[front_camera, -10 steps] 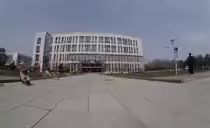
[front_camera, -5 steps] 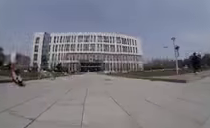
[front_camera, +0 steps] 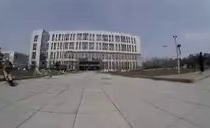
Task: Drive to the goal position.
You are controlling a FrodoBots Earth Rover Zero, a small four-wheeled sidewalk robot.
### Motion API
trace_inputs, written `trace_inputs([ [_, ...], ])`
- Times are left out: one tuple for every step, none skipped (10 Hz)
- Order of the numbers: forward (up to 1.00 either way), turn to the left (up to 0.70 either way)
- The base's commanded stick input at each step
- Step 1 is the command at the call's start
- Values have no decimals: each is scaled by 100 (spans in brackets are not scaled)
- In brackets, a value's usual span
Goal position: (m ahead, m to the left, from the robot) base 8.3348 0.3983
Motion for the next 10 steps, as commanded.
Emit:
trace_inputs([
  [85, 0],
  [85, 0],
  [85, 0],
  [85, 0],
  [85, 0],
  [85, 0],
  [85, 0],
  [85, 0],
  [85, 0],
  [85, 0],
])
